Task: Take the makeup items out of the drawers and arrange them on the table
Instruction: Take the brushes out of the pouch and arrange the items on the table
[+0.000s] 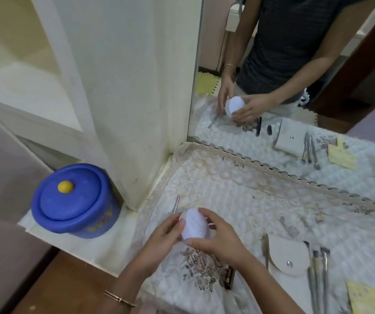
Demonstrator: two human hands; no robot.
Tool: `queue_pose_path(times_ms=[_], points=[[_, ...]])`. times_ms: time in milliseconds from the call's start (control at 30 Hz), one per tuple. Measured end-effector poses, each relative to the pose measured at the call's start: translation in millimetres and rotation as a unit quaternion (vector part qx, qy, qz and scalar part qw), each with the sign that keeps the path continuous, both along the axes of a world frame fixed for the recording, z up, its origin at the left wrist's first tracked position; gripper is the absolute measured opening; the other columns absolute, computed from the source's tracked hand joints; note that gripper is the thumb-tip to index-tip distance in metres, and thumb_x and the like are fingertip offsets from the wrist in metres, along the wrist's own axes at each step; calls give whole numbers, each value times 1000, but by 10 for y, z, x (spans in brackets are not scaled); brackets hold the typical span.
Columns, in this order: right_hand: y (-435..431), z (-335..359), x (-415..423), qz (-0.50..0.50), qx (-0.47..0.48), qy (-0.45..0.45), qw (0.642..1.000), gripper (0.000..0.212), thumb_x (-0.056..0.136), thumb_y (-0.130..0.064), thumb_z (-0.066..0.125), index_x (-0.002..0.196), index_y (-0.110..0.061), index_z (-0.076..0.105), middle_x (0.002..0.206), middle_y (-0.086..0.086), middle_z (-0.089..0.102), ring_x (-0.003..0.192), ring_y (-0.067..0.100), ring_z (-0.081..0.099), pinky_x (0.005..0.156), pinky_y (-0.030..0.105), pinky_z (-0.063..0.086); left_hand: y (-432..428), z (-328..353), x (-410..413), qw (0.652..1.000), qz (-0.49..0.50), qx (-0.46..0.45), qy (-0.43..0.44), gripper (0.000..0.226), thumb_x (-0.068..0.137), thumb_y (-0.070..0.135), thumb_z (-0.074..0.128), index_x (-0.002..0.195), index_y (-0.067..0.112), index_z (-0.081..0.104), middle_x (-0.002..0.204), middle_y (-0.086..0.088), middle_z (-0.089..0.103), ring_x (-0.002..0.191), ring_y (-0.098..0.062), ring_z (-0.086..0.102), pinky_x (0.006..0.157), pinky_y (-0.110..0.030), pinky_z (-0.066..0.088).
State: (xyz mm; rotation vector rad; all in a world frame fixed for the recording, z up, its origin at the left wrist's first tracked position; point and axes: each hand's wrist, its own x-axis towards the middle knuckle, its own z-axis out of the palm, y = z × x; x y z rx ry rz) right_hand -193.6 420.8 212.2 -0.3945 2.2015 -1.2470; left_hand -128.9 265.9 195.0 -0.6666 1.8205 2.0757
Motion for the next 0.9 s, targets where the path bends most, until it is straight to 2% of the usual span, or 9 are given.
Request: queue_pose_path(times_ms=[67, 133, 333, 433, 533, 633, 700, 800, 900], points=[[87, 115, -22, -7, -27, -26, 999, 74, 57, -41, 83, 121, -39, 46, 114, -20, 53, 103, -5, 51, 72, 5, 45, 104, 58, -17, 986, 3, 167, -18, 60, 82, 49, 50, 131, 16, 46, 129, -13, 59, 116, -26, 58, 106, -43, 42], [168, 156, -44, -19, -23, -32, 999, 80, 47, -51, 79, 120, -39, 49, 118, -15, 56, 106, 0, 53, 80, 10, 46, 182, 126, -36, 971, 3, 240, -11, 51, 85, 41, 46, 128, 13, 49, 124, -19, 62, 115, -34, 59, 103, -46, 44], [397, 325, -41, -33, -18, -63, 997, 58, 63, -33, 82, 114, -36, 54, 105, -14, 61, 98, 4, 59, 78, 17, 48, 363, 155, -70, 959, -12, 282, 5, 63, 76, 45, 63, 125, 8, 52, 124, -22, 60, 113, -37, 59, 86, -39, 56], [481, 318, -49, -52, -39, -83, 994, 58, 61, -38, 78, 115, -30, 58, 113, -2, 65, 102, 10, 62, 86, 24, 52, 414, 143, -76, 955, -6, 298, 9, 72, 69, 46, 70, 127, 7, 52, 125, -22, 60, 113, -36, 59, 80, -35, 56], [564, 331, -54, -80, -104, -129, 983, 54, 64, -34, 72, 116, -22, 59, 119, 6, 64, 107, 14, 63, 88, 25, 51, 415, 122, -68, 938, 4, 348, 2, 77, 62, 43, 78, 126, 9, 53, 126, -22, 58, 109, -37, 60, 78, -41, 56], [629, 338, -71, -95, -130, -145, 976, 36, 75, -35, 68, 106, -18, 66, 113, 6, 68, 103, 17, 65, 93, 32, 51, 368, 136, -34, 923, 15, 383, -26, 56, 74, 37, 68, 120, 7, 56, 121, -24, 61, 102, -41, 63, 72, -45, 57], [635, 331, -117, -149, -142, -182, 962, 34, 85, -41, 54, 103, -16, 66, 107, 12, 68, 94, 23, 68, 87, 36, 55, 331, 119, -5, 919, 23, 390, -46, 44, 81, 29, 54, 118, 5, 56, 118, -25, 62, 99, -42, 64, 70, -47, 58], [597, 279, -217, -190, -83, -189, 960, 44, 91, -49, 40, 113, -16, 59, 109, 11, 63, 88, 25, 67, 72, 31, 59, 347, 44, 48, 942, 24, 332, -36, 38, 79, 18, 52, 115, 7, 58, 107, -15, 70, 92, -32, 69, 68, -39, 60], [535, 142, -306, -215, -47, -169, 961, 39, 92, -51, 38, 107, -21, 57, 114, 7, 57, 102, 27, 60, 84, 40, 54, 398, -53, 103, 971, 14, 237, -21, 29, 87, 9, 50, 113, 15, 60, 104, -1, 73, 96, -16, 69, 72, -26, 58]])
